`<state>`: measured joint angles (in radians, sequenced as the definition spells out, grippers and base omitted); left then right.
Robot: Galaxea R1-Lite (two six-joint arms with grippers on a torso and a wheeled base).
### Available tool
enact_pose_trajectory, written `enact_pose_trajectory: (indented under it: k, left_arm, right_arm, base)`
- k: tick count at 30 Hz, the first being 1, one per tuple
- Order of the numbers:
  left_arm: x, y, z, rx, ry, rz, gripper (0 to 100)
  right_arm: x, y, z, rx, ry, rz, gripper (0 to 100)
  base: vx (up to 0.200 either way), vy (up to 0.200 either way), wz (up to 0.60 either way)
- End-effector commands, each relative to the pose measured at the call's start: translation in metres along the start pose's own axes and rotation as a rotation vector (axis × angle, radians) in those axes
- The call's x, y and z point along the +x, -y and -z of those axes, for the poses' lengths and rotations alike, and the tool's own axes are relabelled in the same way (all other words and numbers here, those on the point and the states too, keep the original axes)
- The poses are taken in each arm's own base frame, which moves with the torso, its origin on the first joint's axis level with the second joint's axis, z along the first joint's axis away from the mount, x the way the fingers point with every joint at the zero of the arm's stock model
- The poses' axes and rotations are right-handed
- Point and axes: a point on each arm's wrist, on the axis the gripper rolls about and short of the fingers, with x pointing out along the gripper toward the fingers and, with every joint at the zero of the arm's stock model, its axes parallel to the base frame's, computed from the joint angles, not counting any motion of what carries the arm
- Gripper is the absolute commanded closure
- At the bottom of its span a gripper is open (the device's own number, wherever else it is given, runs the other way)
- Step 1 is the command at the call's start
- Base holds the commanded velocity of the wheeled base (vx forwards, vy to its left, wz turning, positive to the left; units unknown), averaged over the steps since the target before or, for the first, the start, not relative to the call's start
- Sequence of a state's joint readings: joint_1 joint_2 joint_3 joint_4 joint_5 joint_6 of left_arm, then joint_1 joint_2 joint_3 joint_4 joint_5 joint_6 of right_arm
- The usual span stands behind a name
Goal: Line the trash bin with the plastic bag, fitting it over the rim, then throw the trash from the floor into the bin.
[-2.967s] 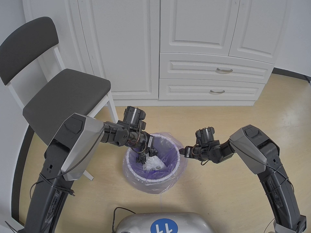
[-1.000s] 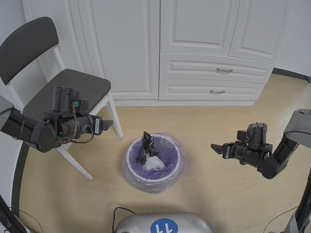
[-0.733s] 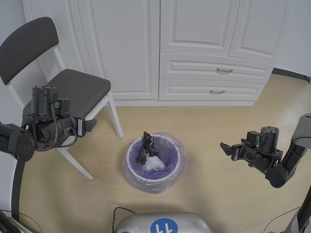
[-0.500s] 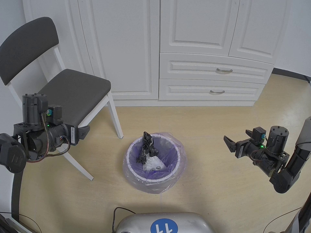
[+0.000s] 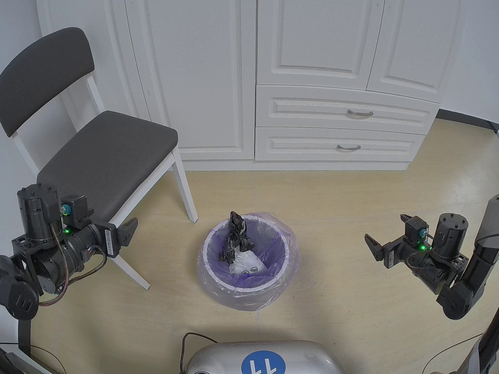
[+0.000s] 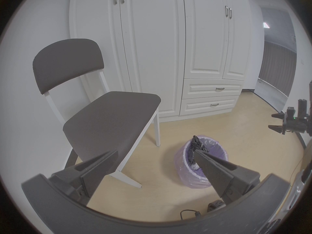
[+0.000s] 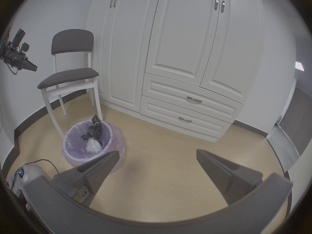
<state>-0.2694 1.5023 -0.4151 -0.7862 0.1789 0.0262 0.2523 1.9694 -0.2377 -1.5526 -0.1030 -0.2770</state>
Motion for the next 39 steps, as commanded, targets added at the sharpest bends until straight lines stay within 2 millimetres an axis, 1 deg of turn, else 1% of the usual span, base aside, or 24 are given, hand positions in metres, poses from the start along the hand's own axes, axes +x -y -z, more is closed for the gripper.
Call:
enact_pose_trajectory:
  k: [1, 2, 3, 4, 5, 8, 10, 13, 14, 15, 18, 20, 21, 22, 24, 25, 27, 29, 31, 39]
  left_arm:
    - [-0.008, 0.003, 0.018, 0.005, 0.017, 0.017, 0]
    - [-0.008, 0.003, 0.018, 0.005, 0.026, 0.019, 0]
    - [-0.005, 0.004, 0.020, 0.000, 0.050, 0.018, 0]
    - [-0.005, 0.004, 0.020, 0.000, 0.050, 0.018, 0]
    - [-0.005, 0.005, 0.021, -0.009, 0.102, 0.020, 0]
    - [-0.010, 0.006, 0.022, -0.028, 0.187, 0.032, 0]
    - [-0.013, 0.006, 0.023, -0.033, 0.234, 0.036, 0]
    - [-0.014, 0.007, 0.024, -0.034, 0.278, 0.043, 0]
    - [-0.014, 0.007, 0.024, -0.034, 0.278, 0.043, 0]
    - [-0.015, 0.012, 0.029, -0.030, 0.275, 0.065, 0]
    - [-0.016, 0.018, 0.031, -0.026, 0.281, 0.094, 0]
    - [-0.015, 0.020, 0.029, -0.023, 0.286, 0.102, 0]
    - [-0.015, 0.021, 0.028, -0.025, 0.290, 0.104, 0]
    - [-0.013, 0.020, 0.028, -0.028, 0.293, 0.098, 0]
    - [-0.011, 0.017, 0.024, -0.041, 0.305, 0.085, 0]
    - [-0.011, 0.017, 0.024, -0.041, 0.305, 0.084, 0]
    - [-0.008, 0.010, 0.023, -0.047, 0.308, 0.050, 0]
    - [-0.008, 0.007, 0.022, -0.049, 0.312, 0.038, 0]
    - [-0.008, 0.002, 0.017, -0.057, 0.337, 0.017, 0]
    - [-0.015, 0.000, 0.012, -0.058, 0.374, 0.028, 0]
  right_arm:
    - [0.054, 0.000, 0.023, -0.003, -0.060, 0.021, 0]
    - [0.060, -0.001, 0.024, -0.004, -0.069, 0.017, 0]
    - [0.081, -0.004, 0.029, -0.005, -0.104, 0.005, 0]
    - [0.081, -0.004, 0.029, -0.005, -0.104, 0.005, 0]
    - [0.116, -0.008, 0.034, 0.009, -0.148, -0.021, 0]
    - [0.169, -0.018, 0.041, 0.079, -0.173, -0.049, 0]
    - [0.199, -0.026, 0.045, 0.140, -0.207, -0.077, 0]
    - [0.229, -0.042, 0.048, 0.224, -0.297, -0.127, 0]
    - [0.229, -0.042, 0.048, 0.224, -0.297, -0.127, 0]
    - [0.252, -0.054, 0.055, 0.283, -0.325, -0.169, 0]
    - [0.284, -0.064, 0.069, 0.313, -0.286, -0.190, 0]
    - [0.300, -0.074, 0.084, 0.335, -0.282, -0.192, 0]
    - [0.305, -0.080, 0.093, 0.352, -0.290, -0.195, 0]
    - [0.305, -0.087, 0.109, 0.358, -0.329, -0.200, 0]
    - [0.305, -0.093, 0.122, 0.364, -0.335, -0.229, 0]
    - [0.305, -0.093, 0.121, 0.364, -0.331, -0.233, 0]
    - [0.303, -0.102, 0.120, 0.379, -0.331, -0.311, 0]
    - [0.302, -0.106, 0.119, 0.391, -0.333, -0.327, 0]
    - [0.301, -0.112, 0.118, 0.442, -0.351, -0.345, 0]
    - [0.298, -0.114, 0.122, 0.477, -0.418, -0.372, 0]
  base:
    - [0.000, 0.000, 0.00]
    - [0.000, 0.000, 0.00]
    - [0.000, 0.000, 0.00]
    - [0.000, 0.000, 0.00]
    - [0.000, 0.000, 0.00]
    - [0.000, 0.000, 0.00]
    - [0.000, 0.000, 0.00]
    - [0.000, 0.000, 0.00]
    - [0.000, 0.000, 0.00]
    - [0.000, 0.000, 0.00]
    - [0.000, 0.000, 0.00]
    - [0.000, 0.000, 0.00]
    - [0.000, 0.000, 0.00]
    - [0.000, 0.000, 0.00]
    - [0.000, 0.000, 0.00]
    - [0.000, 0.000, 0.00]
    - [0.000, 0.000, 0.00]
    - [0.000, 0.000, 0.00]
    - [0.000, 0.000, 0.00]
    - [0.000, 0.000, 0.00]
